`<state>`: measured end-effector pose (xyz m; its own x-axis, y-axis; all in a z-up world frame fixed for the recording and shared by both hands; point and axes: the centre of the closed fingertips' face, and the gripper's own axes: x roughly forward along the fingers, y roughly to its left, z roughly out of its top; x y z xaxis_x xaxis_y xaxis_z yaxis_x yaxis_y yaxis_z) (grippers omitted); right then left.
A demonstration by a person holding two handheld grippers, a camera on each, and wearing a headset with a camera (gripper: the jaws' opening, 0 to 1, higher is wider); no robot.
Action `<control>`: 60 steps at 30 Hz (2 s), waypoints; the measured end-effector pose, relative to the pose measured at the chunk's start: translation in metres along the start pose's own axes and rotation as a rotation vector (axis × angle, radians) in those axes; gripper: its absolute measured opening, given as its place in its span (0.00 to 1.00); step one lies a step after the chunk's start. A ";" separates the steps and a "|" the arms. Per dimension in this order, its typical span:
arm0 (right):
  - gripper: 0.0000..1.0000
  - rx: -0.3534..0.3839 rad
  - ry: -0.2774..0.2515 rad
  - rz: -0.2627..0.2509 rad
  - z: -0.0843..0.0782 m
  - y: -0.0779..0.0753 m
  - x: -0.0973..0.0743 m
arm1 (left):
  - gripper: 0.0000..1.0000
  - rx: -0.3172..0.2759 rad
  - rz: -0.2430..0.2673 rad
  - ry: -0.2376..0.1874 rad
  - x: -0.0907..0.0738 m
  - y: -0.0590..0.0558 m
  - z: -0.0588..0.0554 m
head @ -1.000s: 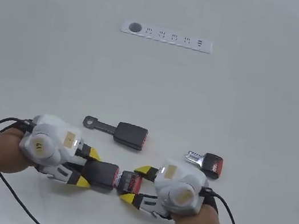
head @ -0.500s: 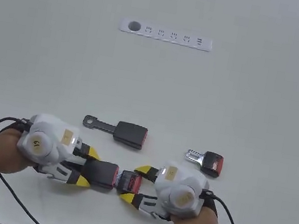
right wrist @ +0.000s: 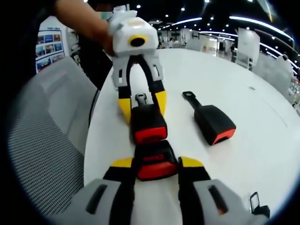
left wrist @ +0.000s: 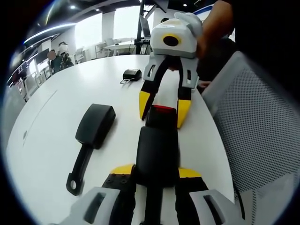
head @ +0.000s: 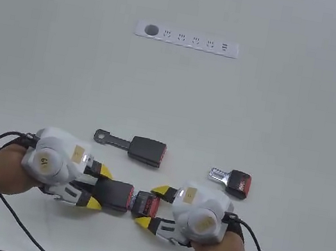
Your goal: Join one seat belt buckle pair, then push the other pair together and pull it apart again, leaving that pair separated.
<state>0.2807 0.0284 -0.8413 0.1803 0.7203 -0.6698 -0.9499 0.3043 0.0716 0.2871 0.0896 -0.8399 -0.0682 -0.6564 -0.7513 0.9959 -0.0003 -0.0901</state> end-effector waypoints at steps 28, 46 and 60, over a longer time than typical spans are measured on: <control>0.72 0.067 -0.040 -0.143 -0.023 -0.040 -0.080 | 0.78 -0.155 0.229 -0.053 -0.040 0.013 0.027; 0.68 0.107 0.046 -0.166 -0.067 -0.121 -0.134 | 0.78 -0.097 0.232 -0.048 -0.037 0.084 0.051; 0.63 0.106 0.134 -0.073 -0.093 -0.128 -0.120 | 0.75 -0.084 0.132 0.026 0.004 0.099 0.037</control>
<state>0.3573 -0.1553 -0.8385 0.2052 0.6070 -0.7677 -0.9019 0.4219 0.0925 0.3878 0.0585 -0.8278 0.0604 -0.6265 -0.7771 0.9880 0.1484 -0.0429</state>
